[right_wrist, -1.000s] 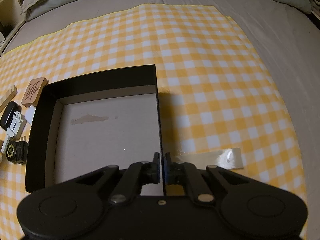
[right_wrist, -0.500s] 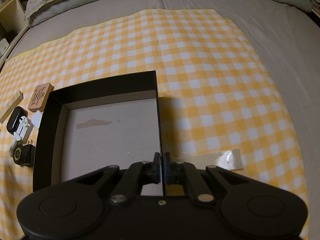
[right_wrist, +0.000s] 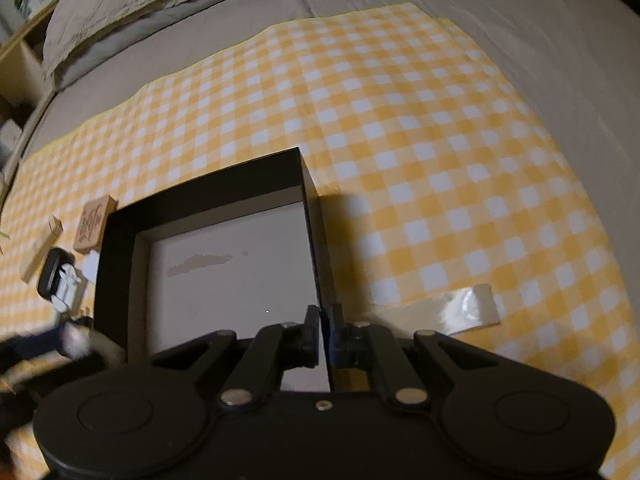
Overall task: Organize rigid objects
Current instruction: 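Carry the polish bottle with the left tool into the black box, then open the left tool to release the bottle and withdraw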
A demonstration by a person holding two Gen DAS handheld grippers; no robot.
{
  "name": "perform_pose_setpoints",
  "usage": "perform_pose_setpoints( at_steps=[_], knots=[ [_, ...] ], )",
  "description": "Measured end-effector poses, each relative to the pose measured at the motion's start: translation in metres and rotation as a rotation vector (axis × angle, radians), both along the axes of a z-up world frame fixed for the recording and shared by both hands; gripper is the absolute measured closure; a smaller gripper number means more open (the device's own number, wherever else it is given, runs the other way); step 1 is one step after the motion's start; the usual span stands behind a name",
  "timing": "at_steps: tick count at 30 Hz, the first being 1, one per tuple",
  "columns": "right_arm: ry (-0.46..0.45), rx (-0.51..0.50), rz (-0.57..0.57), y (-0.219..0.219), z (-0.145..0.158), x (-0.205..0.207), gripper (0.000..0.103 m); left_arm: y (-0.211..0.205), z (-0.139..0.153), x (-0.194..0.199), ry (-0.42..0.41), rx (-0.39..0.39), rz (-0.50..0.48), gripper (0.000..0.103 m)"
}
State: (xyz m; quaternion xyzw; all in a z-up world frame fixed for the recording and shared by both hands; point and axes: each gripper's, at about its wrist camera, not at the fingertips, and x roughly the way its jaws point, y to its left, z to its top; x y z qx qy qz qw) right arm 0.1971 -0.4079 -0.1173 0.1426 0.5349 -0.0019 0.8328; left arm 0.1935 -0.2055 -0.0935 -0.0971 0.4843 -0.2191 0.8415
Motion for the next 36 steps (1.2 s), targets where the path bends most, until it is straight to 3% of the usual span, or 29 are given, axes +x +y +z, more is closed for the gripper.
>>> perform_pose_setpoints(
  at_steps=[7, 11, 19, 21, 36],
  knots=[
    [0.006, 0.027, -0.006, -0.003, 0.0, 0.001, 0.097, -0.015, -0.023, 0.003, 0.027, -0.012, 0.052, 0.017],
    [0.01, 0.034, -0.01, -0.004, 0.0, 0.002, 0.097, -0.018, -0.031, 0.005, 0.053, -0.085, 0.098, 0.017],
    [0.013, 0.034, -0.012, -0.004, 0.0, 0.003, 0.097, -0.036, -0.043, 0.004, 0.09, -0.136, 0.079, 0.014],
    [0.016, 0.039, -0.011, -0.005, -0.001, 0.003, 0.097, -0.038, -0.042, 0.004, 0.088, -0.129, 0.066, 0.008],
    [0.021, 0.013, -0.001, -0.004, -0.003, 0.004, 0.097, -0.027, -0.025, -0.009, 0.06, -0.107, 0.024, 0.006]
  ],
)
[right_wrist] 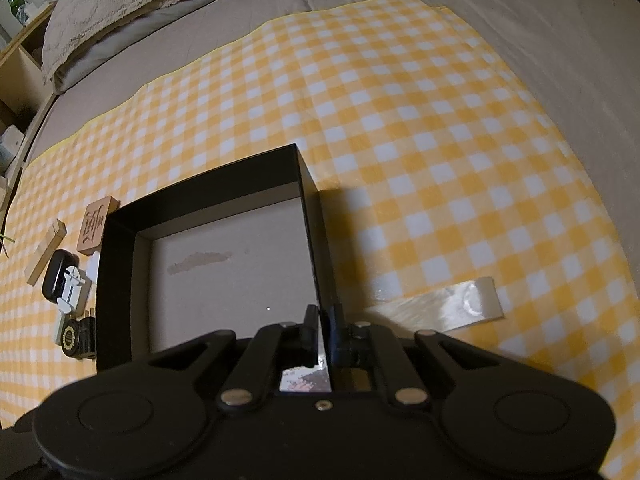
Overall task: Organize rigid objects
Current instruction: 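Open the left tool to release the bottle and withdraw, then lower the left tool onto the grey plastic tool and grasp it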
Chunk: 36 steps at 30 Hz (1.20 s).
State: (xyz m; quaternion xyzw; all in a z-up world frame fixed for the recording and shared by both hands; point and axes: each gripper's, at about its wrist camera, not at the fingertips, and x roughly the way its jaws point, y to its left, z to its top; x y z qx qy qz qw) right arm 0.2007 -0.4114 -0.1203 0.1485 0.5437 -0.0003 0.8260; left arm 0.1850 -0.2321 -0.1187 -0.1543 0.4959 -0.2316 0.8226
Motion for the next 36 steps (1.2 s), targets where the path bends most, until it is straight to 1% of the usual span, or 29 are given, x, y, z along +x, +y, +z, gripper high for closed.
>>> perform_pose_setpoints(
  at_steps=[2, 10, 17, 23, 26, 30, 34, 36],
  knots=[
    [0.005, -0.016, 0.01, 0.002, 0.0, 0.001, 0.097, 0.003, 0.004, -0.002, -0.013, 0.014, -0.003, 0.004],
    [0.001, -0.105, 0.049, 0.014, 0.002, 0.0, 0.099, 0.024, 0.02, -0.011, -0.082, 0.085, -0.005, 0.002],
    [-0.003, -0.159, 0.075, 0.02, 0.003, 0.0, 0.1, 0.063, 0.033, -0.007, -0.131, 0.149, 0.056, 0.001],
    [-0.016, -0.222, 0.102, 0.029, 0.003, -0.003, 0.1, 0.101, 0.042, 0.001, -0.189, 0.233, 0.122, 0.001],
    [-0.017, -0.229, 0.088, 0.031, 0.004, -0.003, 0.099, 0.122, 0.045, 0.007, -0.214, 0.265, 0.158, 0.001],
    [-0.013, -0.215, 0.072, 0.028, 0.006, -0.003, 0.099, 0.146, 0.044, 0.015, -0.224, 0.317, 0.189, 0.001],
    [0.004, -0.176, 0.055, 0.022, 0.005, 0.0, 0.099, 0.166, 0.037, 0.026, -0.225, 0.373, 0.178, 0.001],
    [0.006, -0.182, 0.064, 0.024, 0.003, 0.001, 0.099, 0.173, 0.033, 0.032, -0.218, 0.409, 0.162, 0.001]
  ],
)
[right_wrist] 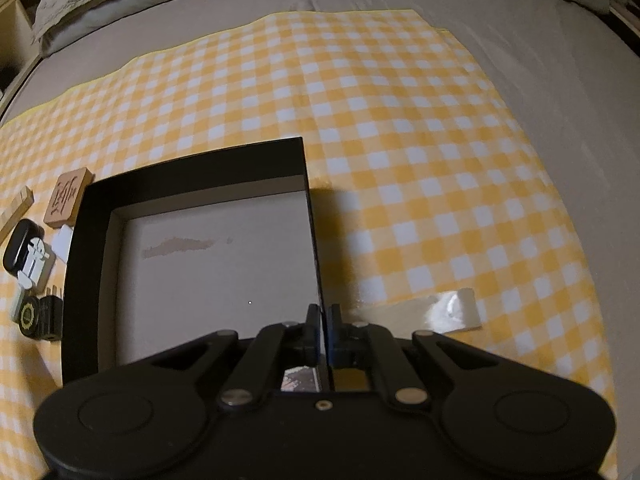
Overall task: Organize rigid objects
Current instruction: 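Lower the left tool onto the grey plastic tool and grasp it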
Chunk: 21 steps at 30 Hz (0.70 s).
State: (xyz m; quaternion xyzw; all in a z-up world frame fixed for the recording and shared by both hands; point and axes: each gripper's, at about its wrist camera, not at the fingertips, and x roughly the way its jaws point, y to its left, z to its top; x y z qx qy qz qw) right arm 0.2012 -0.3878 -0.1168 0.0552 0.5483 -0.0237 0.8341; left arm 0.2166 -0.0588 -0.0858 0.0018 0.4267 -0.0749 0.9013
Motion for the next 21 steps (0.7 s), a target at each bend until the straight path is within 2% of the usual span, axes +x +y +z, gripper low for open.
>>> perform_pose_setpoints(
  at_steps=[5, 10, 12, 15, 21],
  knots=[
    [0.017, -0.025, 0.024, 0.005, -0.006, 0.001, 0.099, 0.018, -0.016, 0.013, 0.067, 0.054, -0.016, 0.003],
    [0.019, -0.028, 0.031, 0.008, -0.005, 0.001, 0.098, 0.031, -0.03, 0.024, 0.116, 0.092, -0.012, 0.012],
    [0.022, -0.025, 0.031, 0.007, -0.005, 0.002, 0.098, 0.034, -0.038, 0.03, 0.161, 0.097, -0.022, 0.022],
    [0.022, -0.022, 0.03, 0.008, -0.005, 0.001, 0.097, 0.037, -0.053, 0.039, 0.238, 0.088, -0.019, 0.029],
    [0.022, -0.025, 0.048, 0.009, -0.005, 0.002, 0.093, 0.036, -0.07, 0.051, 0.297, 0.05, -0.009, 0.031]
  ],
)
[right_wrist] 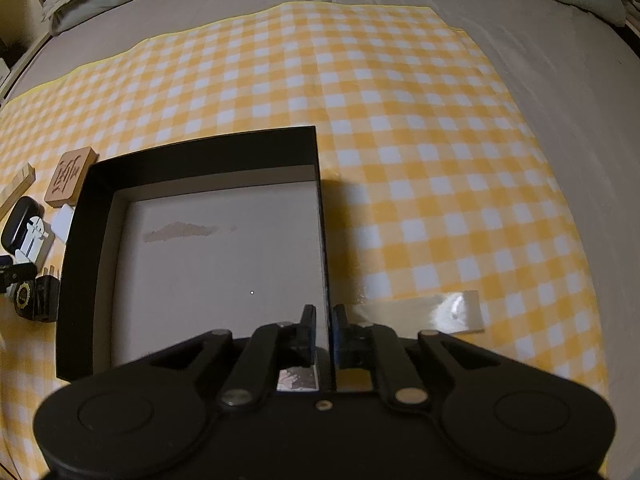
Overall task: Organize rigid objects
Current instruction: 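Lower the left tool onto the grey plastic tool and grasp it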
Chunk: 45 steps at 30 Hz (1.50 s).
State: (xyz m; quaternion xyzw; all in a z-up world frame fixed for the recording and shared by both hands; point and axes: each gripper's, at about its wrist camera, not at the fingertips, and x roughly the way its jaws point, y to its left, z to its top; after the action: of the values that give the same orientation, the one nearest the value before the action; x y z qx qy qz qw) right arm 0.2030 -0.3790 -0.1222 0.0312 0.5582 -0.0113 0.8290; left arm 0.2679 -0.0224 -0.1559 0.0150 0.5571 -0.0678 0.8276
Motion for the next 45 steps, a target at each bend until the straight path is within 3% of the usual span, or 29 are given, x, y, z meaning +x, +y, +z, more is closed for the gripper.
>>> perform_pose_setpoints(
  at_steps=[7, 10, 15, 19, 34, 35, 36, 37, 40, 45],
  knots=[
    [-0.001, 0.004, 0.021, -0.002, 0.0, 0.001, 0.092, -0.01, -0.005, 0.011, -0.038, 0.063, 0.001, 0.031],
    [0.001, 0.005, 0.019, -0.002, 0.0, 0.001, 0.093, -0.017, -0.006, 0.014, -0.052, 0.123, -0.04, 0.038],
    [0.002, 0.007, 0.018, -0.002, 0.0, 0.002, 0.093, -0.023, -0.004, 0.014, -0.051, 0.134, -0.101, 0.052],
    [0.003, 0.005, 0.017, -0.002, -0.001, 0.002, 0.093, -0.022, -0.003, 0.012, -0.047, 0.135, -0.106, 0.053],
    [0.005, 0.005, 0.014, -0.002, -0.002, 0.004, 0.093, -0.001, 0.059, -0.009, -0.207, -0.046, 0.018, 0.054],
    [0.005, 0.005, 0.014, -0.002, -0.002, 0.004, 0.093, -0.001, 0.063, -0.011, -0.214, -0.065, 0.025, 0.057],
    [0.004, 0.005, 0.013, -0.002, -0.002, 0.004, 0.093, -0.001, 0.067, -0.013, -0.221, -0.08, 0.026, 0.068],
    [0.005, 0.005, 0.013, -0.002, -0.002, 0.005, 0.093, -0.001, 0.071, -0.015, -0.225, -0.101, 0.024, 0.072],
    [0.005, 0.004, 0.014, -0.002, -0.002, 0.005, 0.093, -0.006, 0.079, -0.02, -0.23, -0.155, 0.018, 0.074],
    [0.004, 0.004, 0.014, -0.002, -0.002, 0.005, 0.093, -0.022, 0.086, -0.023, -0.254, -0.169, 0.003, 0.078]
  ],
)
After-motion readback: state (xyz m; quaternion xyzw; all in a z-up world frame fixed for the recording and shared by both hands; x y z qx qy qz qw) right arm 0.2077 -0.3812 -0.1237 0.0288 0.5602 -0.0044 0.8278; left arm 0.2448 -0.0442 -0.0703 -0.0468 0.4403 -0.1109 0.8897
